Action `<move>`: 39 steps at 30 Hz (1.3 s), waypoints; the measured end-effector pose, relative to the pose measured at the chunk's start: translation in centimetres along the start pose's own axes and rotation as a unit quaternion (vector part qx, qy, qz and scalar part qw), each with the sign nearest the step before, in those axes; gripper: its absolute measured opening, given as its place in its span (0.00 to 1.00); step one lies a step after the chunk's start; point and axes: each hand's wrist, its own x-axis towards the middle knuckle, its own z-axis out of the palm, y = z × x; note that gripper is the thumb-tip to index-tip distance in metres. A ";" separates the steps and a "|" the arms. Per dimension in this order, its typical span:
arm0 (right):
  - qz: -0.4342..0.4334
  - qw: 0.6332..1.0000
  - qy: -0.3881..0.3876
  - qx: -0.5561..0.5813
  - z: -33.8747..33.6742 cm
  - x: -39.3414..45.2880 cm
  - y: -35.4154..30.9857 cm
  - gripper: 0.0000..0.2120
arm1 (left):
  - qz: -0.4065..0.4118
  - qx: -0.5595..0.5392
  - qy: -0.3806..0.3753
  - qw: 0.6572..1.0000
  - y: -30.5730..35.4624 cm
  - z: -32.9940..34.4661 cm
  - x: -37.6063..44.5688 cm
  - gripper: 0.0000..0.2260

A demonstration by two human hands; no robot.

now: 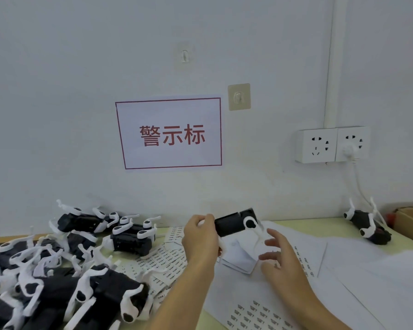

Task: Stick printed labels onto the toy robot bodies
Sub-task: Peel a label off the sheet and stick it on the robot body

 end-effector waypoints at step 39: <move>-0.201 0.965 -0.058 -0.157 1.4 -0.9 0.7 0.25 | 0.274 0.575 -0.174 0.750 -1.6 -3.4 2.6 0.27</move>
